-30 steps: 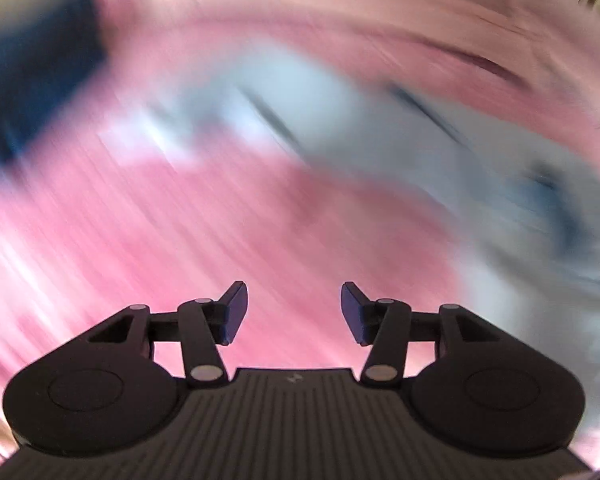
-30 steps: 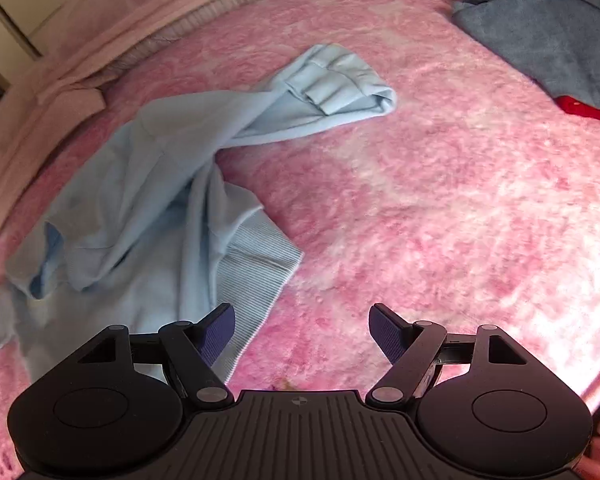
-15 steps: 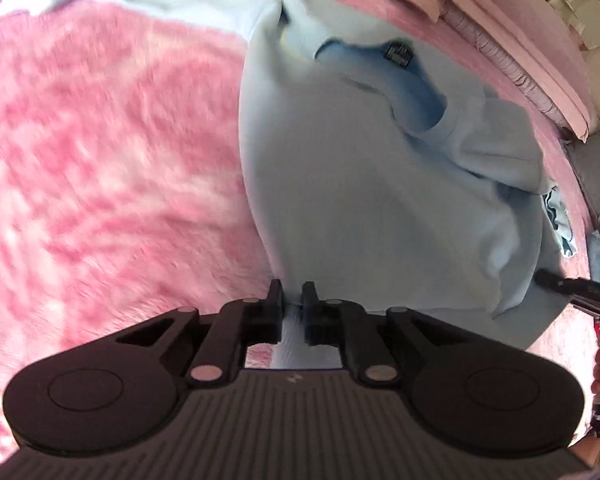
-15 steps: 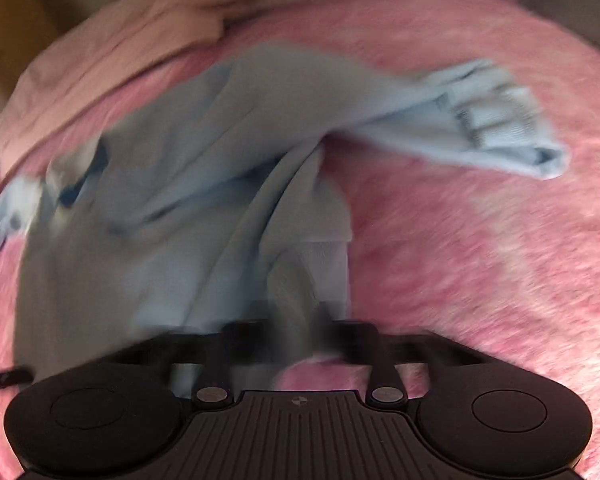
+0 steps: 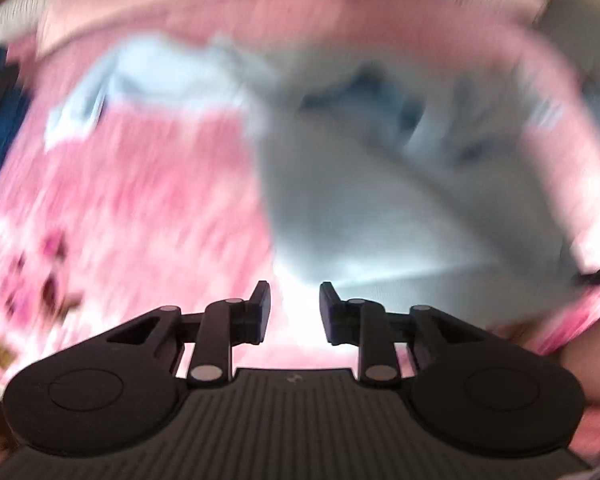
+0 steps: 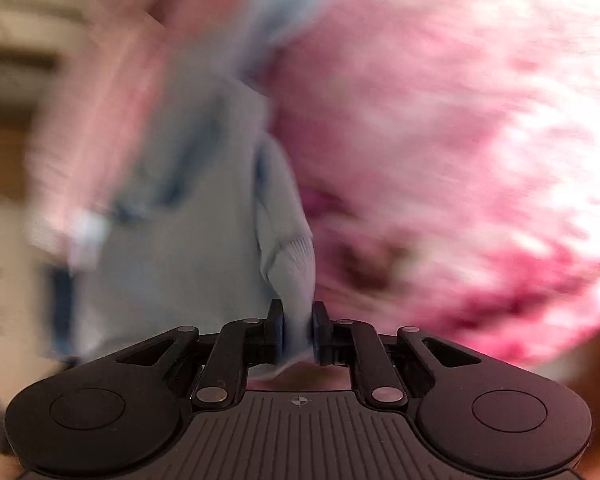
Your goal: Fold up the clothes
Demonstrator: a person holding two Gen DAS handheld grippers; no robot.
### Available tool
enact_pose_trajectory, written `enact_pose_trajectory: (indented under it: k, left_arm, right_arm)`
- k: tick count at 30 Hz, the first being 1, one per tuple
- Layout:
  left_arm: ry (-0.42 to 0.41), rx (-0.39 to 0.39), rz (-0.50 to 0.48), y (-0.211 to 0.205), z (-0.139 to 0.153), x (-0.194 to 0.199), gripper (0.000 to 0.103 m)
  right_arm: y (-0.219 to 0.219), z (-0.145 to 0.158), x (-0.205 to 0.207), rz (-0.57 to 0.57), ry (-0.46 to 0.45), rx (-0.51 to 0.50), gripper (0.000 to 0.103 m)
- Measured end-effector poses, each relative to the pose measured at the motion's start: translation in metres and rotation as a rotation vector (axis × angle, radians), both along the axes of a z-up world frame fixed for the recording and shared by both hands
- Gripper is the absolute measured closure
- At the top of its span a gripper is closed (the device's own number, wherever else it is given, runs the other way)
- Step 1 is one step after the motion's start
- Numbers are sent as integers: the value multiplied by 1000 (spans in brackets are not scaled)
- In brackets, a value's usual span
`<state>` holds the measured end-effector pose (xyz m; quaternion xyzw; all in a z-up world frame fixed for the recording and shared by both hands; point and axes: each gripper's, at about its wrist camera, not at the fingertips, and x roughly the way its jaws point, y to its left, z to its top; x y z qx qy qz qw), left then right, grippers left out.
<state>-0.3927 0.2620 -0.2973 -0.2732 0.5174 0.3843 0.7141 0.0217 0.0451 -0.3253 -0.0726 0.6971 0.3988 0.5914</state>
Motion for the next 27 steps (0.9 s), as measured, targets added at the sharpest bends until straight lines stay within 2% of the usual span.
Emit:
enact_pose_trajectory:
  k: [3,5,8,9,12,14,16,18,20,24,25,26,27]
  left_arm:
    - [-60,14,59,19,1,-2,76]
    - [-132,29,101,46,6,3,72]
    - [-186,59,89,84,8,27,71]
    - [-202,69,82,96,9,36,71]
    - [-238,84,50,124,8,61,71]
    - [-261,76,27,133,4,70,71]
    - [-277,64,6,140,-3,74,71]
    - [-280,54,-1,146,-11,77,71]
    - [-306,27,32,157,-20,78,71]
    - [-383,-43,129,187,-36,79,70]
    - [-390,-58,150,195,-41,80,70]
    - [-390,-70,164,201,-45,81,70]
    - [-386,-79,174,206,-49,82,70]
  right_arm:
    - [18,16,-2,128,-203,0,73]
    - [43,30,-8,255,-351,70,73]
    - [84,51,-19,458,-576,194,73]
    - [96,51,-26,533,-613,230,73]
    - [134,43,-52,771,-670,329,70]
    - [159,38,-69,930,-704,396,41]
    - [184,32,-87,1090,-736,462,39]
    - [198,18,-96,1179,-754,471,39]
    - [210,2,-104,1255,-769,469,39]
    - [231,-19,-105,1290,-715,436,40]
    - [236,-24,-105,1296,-700,427,52]
    - [240,-29,-105,1302,-685,418,96]
    - [245,-34,-105,1308,-669,409,101]
